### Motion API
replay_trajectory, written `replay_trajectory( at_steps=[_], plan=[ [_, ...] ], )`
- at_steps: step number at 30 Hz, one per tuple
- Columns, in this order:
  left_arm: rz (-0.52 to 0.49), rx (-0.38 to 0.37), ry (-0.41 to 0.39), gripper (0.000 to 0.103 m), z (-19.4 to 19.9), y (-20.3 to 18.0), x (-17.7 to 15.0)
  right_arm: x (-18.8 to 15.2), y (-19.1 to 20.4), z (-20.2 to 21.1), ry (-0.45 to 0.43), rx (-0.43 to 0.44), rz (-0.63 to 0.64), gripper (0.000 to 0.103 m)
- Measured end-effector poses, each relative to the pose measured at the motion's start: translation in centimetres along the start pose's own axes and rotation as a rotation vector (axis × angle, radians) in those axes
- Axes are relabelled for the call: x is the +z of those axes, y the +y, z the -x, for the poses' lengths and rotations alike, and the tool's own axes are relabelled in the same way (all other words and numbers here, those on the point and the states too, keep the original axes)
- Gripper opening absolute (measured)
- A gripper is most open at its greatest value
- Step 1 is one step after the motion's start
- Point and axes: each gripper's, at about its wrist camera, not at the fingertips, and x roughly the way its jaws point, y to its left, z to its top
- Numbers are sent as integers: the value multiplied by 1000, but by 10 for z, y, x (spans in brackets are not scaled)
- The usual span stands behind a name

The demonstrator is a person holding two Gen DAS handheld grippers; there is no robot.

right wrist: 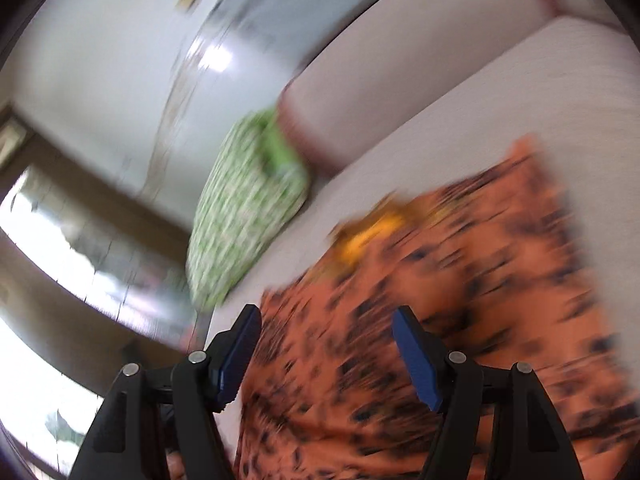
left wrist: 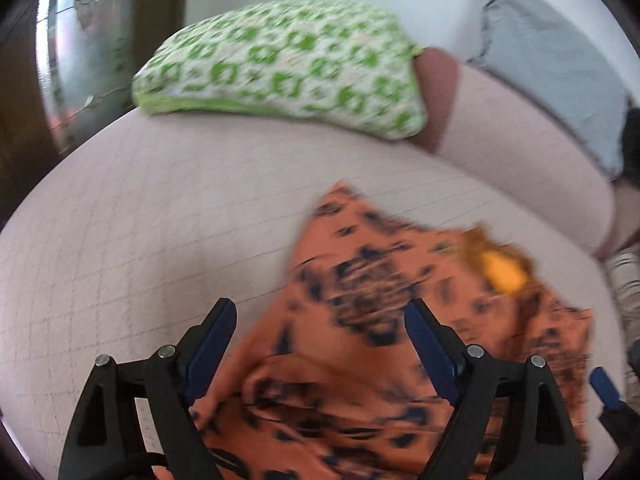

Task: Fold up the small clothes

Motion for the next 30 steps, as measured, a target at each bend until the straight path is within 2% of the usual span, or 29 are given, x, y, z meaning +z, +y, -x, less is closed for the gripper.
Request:
replay_trajectory(
  at_steps=[4, 6, 8, 10, 11, 14, 17, 18, 20, 22, 24, 25, 26, 27, 28, 30],
  plan=[
    [-36, 85, 64, 86, -28, 6, -8, -28, 22, -59, 133, -25, 41, 71],
    [-56, 91, 102, 87, -40, 6, -11, -37, 22, -83, 172, -86, 40, 70],
    [-63, 79, 98, 88, -42, 8, -11, -37, 13, -94, 161, -168, 19, 67],
    [-89, 78, 106, 88, -44, 8, -9, -29, -1, -89, 122, -239, -6, 59],
    [-94, 79, 111, 88, -43, 8, -9, -23, -8, -81, 89, -298, -10, 58],
    [-84, 84, 121, 87, -41, 8, -3, 3, -42, -33, -93, -452, -95, 58],
    [-108, 124, 80, 86, -30, 10, 2, 16, -71, 18, -243, -561, -199, 58],
    [-113, 135, 47, 86, -22, 11, 4, 18, -73, 30, -278, -576, -202, 59],
    [-114, 127, -12, 86, -8, 9, 9, 18, -68, 47, -329, -552, -181, 59],
    [-130, 103, -56, 86, 0, 7, 11, 18, -62, 44, -296, -502, -135, 59],
    [-161, 123, -36, 86, -7, 3, 9, 14, -63, 30, -230, -458, -134, 59],
    [-175, 144, -8, 86, -15, 3, 7, 13, -66, 23, -193, -461, -153, 59],
    [-200, 177, 50, 87, -29, 2, 4, 9, -75, 9, -125, -504, -186, 60],
    [-216, 183, 106, 88, -42, 3, 0, 8, -89, -3, -46, -561, -218, 53],
    [-186, 153, 99, 88, -43, 7, 1, 7, -95, -8, -27, -574, -228, 49],
    [-153, 116, 101, 87, -34, 11, 9, 9, -86, -3, -53, -584, -196, 50]
  ],
)
